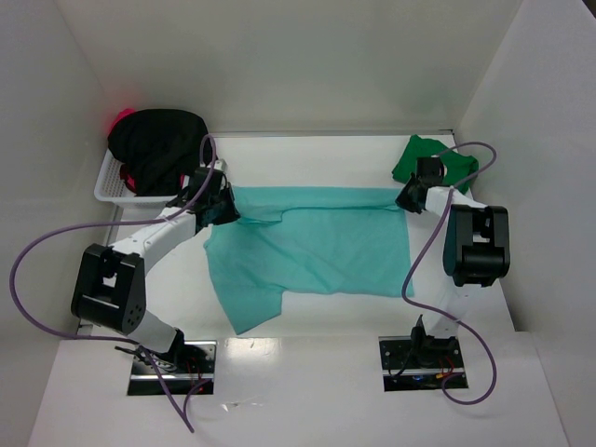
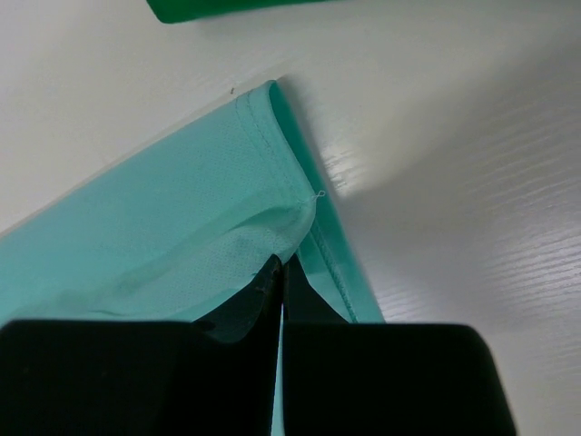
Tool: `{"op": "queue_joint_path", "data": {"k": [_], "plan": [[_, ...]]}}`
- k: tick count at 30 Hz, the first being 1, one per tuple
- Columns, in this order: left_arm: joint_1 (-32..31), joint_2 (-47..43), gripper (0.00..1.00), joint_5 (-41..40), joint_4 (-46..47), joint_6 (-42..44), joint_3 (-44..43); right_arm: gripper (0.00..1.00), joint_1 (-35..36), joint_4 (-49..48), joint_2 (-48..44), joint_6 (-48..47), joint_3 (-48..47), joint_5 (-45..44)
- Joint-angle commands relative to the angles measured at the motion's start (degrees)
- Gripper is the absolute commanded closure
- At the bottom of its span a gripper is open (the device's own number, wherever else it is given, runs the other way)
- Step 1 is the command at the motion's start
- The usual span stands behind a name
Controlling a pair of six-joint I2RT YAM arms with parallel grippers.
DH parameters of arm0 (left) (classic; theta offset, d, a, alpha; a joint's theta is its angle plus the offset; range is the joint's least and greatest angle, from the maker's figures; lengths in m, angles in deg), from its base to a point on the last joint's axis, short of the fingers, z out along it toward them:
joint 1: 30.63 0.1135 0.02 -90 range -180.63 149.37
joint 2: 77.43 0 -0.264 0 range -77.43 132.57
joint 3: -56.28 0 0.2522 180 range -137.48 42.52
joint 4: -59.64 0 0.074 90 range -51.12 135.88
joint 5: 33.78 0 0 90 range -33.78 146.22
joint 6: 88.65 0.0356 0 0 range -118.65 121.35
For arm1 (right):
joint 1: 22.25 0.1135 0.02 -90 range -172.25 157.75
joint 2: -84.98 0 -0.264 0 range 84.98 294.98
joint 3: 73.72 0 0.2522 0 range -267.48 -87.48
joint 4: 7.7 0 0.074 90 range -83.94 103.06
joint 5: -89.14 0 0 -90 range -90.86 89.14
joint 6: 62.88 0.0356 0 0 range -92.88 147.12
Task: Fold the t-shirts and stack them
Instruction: Fold the flattened tshirt in 1/3 of the way
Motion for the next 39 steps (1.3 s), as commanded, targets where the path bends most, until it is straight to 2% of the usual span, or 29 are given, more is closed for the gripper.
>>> {"op": "queue_joint_path", "data": {"k": [1,14,18,19,20,21,22,23,25,28,32,34,38,39], "plan": [[0.39,-2.89,1.0,-1.77,0.17,-1.83,0.04,1.0,-0.57,0.49,-1.33,0.66,1.74,-2.5],[2.04,-3.8,1.0,-0.62,-1.06,-2.36,1.51,1.0,-0.57,1.1,-0.46,1.19,1.13,-4.52],[2.04,-4.33,0.97,0.95,-1.99,-2.12,1.51,0.92,-0.57,1.1,-0.92,1.19,0.19,-4.52],[2.04,-4.16,0.89,1.42,-2.63,-1.75,1.35,0.85,-0.57,1.32,-1.24,1.19,-0.47,-4.52],[2.04,-3.8,0.74,2.73,-3.13,-1.59,0.99,0.71,-0.57,1.8,-1.37,1.19,-0.89,-4.39],[2.04,-3.9,0.65,3.58,-3.52,-1.14,0.99,0.64,-0.57,1.81,-1.88,1.19,-0.9,-4.0],[2.04,-4.73,0.51,3.65,-3.53,-1.13,0.99,0.6,-0.57,1.81,-2.88,1.19,-0.9,-4.0],[2.04,-5.29,0.44,4.28,-3.53,-1.13,0.99,0.57,-0.57,1.81,-3.52,1.19,-0.9,-4.0],[2.04,-6.49,0.34,4.0,-3.0,-1.13,0.35,0.53,-0.57,1.81,-5.45,1.19,-0.9,-4.0],[2.04,-7.33,0.28,2.09,-3.0,-0.45,-1.92,0.52,-0.57,1.81,-7.03,0.67,-1.08,-3.3],[3.13,-1.38,0.27,0.25,-3.0,0.63,-7.26,0.5,-0.57,1.28,-7.09,-0.5,-4.15,-1.68],[3.8,2.88,0.3,-0.28,-1.15,0.63,-10.4,0.48,-0.57,1.28,-6.42,-0.57,-5.58,-1.62],[4.41,9.37,0.47,-0.28,1.52,-0.08,-14.3,0.5,-0.57,0.3,-4.14,-1.89,-6.96,-0.51],[4.41,11.6,0.57,-0.69,1.75,-0.08,-15.98,0.55,-0.57,0.05,-3.34,-1.89,-7.24,0.29]]}}
